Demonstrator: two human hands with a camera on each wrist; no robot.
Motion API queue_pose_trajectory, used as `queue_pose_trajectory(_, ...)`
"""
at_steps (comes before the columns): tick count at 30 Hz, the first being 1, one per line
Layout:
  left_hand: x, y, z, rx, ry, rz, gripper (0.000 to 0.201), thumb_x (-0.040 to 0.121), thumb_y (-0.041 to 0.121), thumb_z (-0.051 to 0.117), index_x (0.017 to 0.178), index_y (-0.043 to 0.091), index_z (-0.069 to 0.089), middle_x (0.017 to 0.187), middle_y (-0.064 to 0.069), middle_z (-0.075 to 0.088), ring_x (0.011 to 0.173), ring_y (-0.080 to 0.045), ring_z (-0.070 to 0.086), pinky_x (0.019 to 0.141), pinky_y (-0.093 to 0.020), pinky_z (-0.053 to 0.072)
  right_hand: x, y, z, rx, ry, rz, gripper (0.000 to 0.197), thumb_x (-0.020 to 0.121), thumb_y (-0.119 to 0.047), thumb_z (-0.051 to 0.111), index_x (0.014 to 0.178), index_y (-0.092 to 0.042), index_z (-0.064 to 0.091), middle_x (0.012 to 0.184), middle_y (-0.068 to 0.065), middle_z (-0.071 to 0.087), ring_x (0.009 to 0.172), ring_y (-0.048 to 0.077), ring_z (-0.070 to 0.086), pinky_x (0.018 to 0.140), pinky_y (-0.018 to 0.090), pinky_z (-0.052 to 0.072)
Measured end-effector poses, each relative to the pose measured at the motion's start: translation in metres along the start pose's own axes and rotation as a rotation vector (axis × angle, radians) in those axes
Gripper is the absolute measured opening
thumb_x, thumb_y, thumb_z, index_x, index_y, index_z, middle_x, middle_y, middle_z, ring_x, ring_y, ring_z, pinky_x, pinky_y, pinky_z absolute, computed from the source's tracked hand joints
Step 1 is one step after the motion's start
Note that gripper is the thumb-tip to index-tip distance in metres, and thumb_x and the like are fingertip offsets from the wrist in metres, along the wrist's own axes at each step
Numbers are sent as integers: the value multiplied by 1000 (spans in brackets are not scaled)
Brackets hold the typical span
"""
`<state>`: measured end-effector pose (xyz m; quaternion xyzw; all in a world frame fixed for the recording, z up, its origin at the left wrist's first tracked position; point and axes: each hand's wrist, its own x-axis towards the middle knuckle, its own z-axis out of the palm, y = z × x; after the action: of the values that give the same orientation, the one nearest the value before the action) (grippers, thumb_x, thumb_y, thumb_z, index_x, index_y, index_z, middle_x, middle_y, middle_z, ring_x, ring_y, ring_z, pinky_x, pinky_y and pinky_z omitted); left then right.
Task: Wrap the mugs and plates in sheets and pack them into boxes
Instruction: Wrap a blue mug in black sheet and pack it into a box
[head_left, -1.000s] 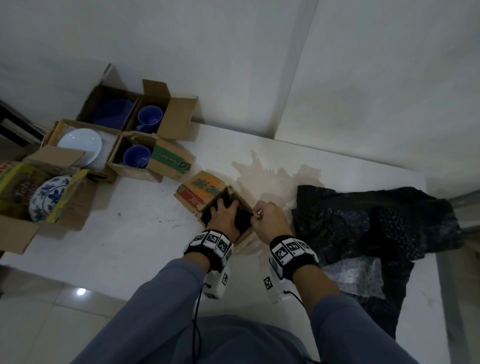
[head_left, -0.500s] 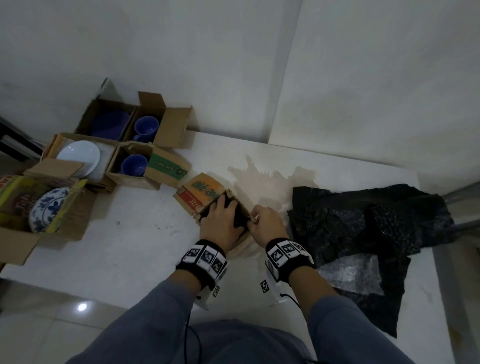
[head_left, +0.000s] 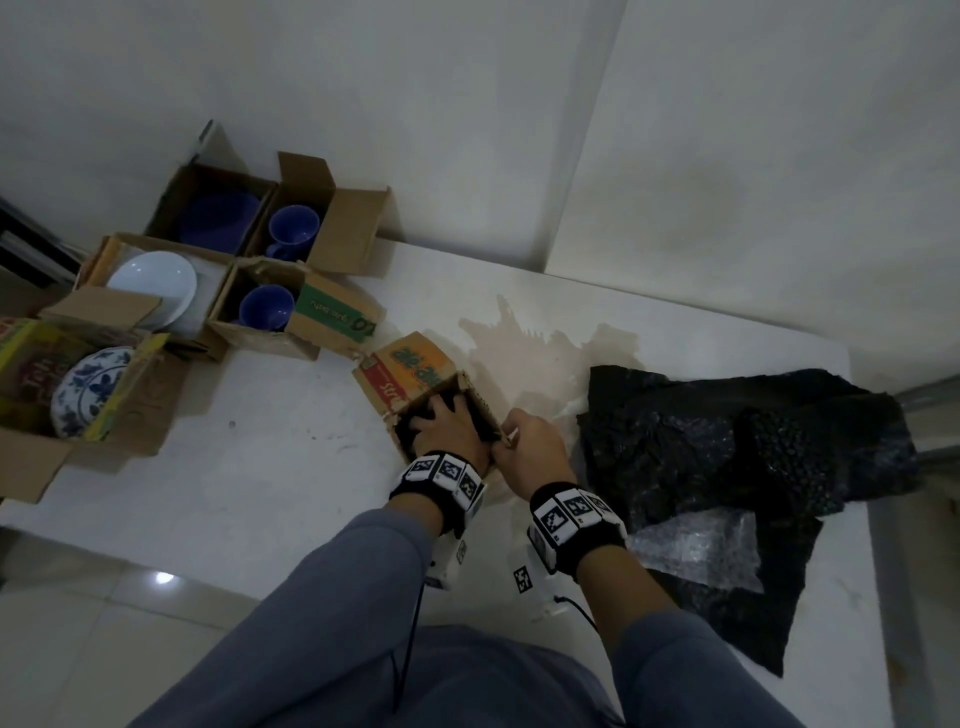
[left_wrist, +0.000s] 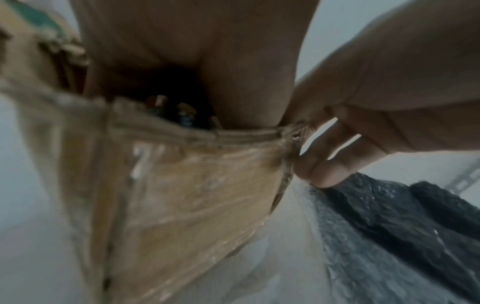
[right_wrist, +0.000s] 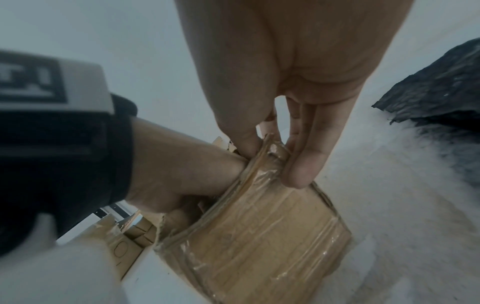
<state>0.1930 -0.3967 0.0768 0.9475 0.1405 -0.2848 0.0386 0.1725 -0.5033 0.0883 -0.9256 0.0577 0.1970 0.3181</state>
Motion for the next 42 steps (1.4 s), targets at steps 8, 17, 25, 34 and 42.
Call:
queue_pose_trajectory(8,0,2,-4,19,-29,2,74,87,46,62,144,20,21,144,-14,22,122,-45,38,84,-46,50,2,0,0,59,5,27,13,78,-18,65,78,-17,53,79,11,62,71,30,60,64,37,55)
queue_pose_trajectory(17,-30,-38,-40,-56,187,301,57,93,42,54,142,21,35,136,-11,43,117,-34,51,89,-45,46,0,-1,0,21,65,67,8,83,-19,65,79,-16,58,81,8,59,74,26,54,63,28,43)
queue_pose_trajectory(25,2,-111,-50,-1373,90,-325,61,86,31,73,131,12,36,127,-12,45,109,-31,55,87,-42,52,-5,3,3,115,239,67,10,84,-16,65,94,-13,66,93,11,61,86,29,59,72,31,46)
queue_pose_trajectory(34,-14,-111,-48,-1639,-67,-107,13,83,8,74,94,3,69,72,-10,71,58,-22,62,60,-31,53,-2,5,-16,112,271,-24,11,85,-26,71,86,-15,70,87,7,65,83,22,60,75,32,51)
queue_pose_trajectory(42,-26,-107,-17,-856,328,528,23,84,6,73,103,19,70,97,1,65,88,-12,60,80,-11,45,-20,8,-21,315,25,73,15,85,-19,74,80,-7,68,68,7,67,59,17,66,59,26,55)
